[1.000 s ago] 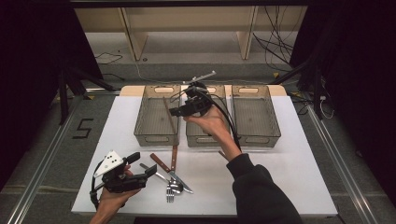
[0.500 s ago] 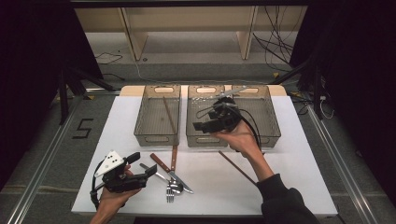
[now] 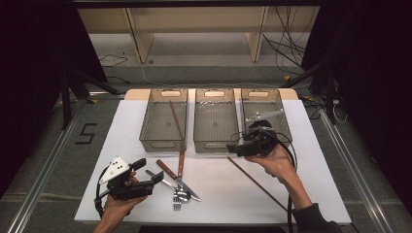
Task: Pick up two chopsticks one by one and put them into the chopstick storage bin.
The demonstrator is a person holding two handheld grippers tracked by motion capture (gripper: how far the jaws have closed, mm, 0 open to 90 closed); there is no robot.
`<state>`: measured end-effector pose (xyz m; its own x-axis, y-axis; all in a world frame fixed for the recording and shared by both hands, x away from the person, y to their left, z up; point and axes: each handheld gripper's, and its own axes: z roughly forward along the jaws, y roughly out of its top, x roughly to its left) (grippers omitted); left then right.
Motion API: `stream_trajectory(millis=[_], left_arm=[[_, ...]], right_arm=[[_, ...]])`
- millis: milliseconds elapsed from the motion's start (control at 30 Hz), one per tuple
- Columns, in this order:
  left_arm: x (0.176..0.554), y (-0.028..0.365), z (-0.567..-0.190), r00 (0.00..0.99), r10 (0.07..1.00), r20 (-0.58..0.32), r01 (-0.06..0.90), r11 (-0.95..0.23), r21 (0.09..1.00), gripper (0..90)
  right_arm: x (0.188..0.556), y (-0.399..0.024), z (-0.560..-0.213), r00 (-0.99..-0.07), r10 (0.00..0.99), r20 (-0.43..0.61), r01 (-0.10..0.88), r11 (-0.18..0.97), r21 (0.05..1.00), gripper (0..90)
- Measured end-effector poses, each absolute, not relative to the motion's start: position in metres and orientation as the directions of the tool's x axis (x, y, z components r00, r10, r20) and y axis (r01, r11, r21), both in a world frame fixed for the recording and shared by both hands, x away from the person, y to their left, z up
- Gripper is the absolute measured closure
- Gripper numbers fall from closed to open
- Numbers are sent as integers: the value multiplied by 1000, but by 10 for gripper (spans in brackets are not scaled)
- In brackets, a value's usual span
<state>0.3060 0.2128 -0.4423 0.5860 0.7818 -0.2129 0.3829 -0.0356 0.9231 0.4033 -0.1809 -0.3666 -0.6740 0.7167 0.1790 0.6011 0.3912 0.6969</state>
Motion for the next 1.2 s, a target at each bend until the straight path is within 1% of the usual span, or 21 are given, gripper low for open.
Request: stream_trajectory(millis=[200, 400, 867, 967, 1033, 1200], left_arm=[[306, 212, -442, 589, 781, -209, 385, -43, 922, 145], [306, 212, -441, 593, 779, -204, 382, -49, 923, 145], [305, 212, -441, 595, 777, -204, 380, -48, 924, 144], [305, 212, -441, 596, 777, -201, 380, -52, 924, 144], [305, 212, -441, 596, 777, -203, 379, -50, 924, 144], [305, 212, -441, 597, 776, -203, 379, -51, 924, 144]], right_arm=[[390, -205, -383, -647, 733, 208, 641, 375, 670, 240], [381, -216, -397, -636, 744, 203, 679, 415, 605, 240], [375, -213, -423, -648, 750, 131, 714, 538, 448, 229], [375, -213, -427, -645, 755, 117, 721, 550, 420, 260], [376, -214, -430, -642, 759, 114, 730, 558, 396, 296], [376, -215, -436, -639, 760, 120, 743, 570, 351, 445]])
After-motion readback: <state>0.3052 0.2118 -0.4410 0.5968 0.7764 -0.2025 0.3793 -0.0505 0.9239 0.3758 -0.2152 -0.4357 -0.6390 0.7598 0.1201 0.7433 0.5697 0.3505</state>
